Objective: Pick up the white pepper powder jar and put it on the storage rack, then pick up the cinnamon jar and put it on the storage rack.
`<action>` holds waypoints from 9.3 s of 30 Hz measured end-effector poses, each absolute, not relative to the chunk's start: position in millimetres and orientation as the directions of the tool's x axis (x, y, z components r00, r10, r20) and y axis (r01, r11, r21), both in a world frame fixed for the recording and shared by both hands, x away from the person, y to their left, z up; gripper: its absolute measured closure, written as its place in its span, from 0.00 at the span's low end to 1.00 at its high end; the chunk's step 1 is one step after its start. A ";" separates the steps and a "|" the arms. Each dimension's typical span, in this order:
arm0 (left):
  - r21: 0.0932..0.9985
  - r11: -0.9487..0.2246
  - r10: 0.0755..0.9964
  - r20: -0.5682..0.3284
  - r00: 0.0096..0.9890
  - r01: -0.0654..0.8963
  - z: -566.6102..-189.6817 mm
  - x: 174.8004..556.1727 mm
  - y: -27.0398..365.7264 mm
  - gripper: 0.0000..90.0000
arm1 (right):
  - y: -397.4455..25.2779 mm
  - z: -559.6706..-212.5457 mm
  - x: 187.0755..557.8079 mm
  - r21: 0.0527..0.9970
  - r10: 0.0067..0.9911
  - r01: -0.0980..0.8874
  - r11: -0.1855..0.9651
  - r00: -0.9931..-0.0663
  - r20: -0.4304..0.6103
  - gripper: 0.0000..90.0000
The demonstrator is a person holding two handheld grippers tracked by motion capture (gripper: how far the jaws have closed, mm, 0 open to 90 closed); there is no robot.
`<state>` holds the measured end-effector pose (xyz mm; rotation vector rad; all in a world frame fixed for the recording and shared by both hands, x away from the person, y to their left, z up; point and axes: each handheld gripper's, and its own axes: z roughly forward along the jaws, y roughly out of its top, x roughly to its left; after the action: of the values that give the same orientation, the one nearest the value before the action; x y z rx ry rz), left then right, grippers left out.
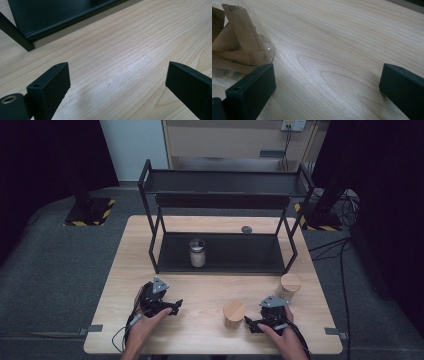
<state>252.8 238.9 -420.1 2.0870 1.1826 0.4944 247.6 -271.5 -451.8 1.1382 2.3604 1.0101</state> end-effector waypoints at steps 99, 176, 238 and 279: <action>0.706 -0.356 0.865 0.001 0.502 0.612 -447.7 233.1 244.0 0.00 | -271.8 -403.1 187.2 0.758 0.731 0.483 0.438 -0.682 0.011 0.04; 0.706 -0.356 0.865 0.001 0.502 0.612 -447.6 232.9 243.8 0.00 | -224.7 -444.1 209.4 0.841 0.716 0.406 0.359 -0.697 0.031 0.27; 0.706 -0.354 0.866 0.000 0.501 0.613 -447.7 233.0 243.7 0.00 | -206.6 -393.5 283.1 0.835 0.799 0.431 0.342 -0.601 -0.017 0.28; 0.707 -0.354 0.866 0.000 0.500 0.613 -447.7 232.8 243.6 0.00 | -180.7 -390.7 320.9 0.838 0.845 0.467 0.281 -0.534 0.015 0.28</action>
<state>232.8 243.6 -447.7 2.0919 1.2081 0.5003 320.9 -180.7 -390.7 1.1785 2.1196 1.1614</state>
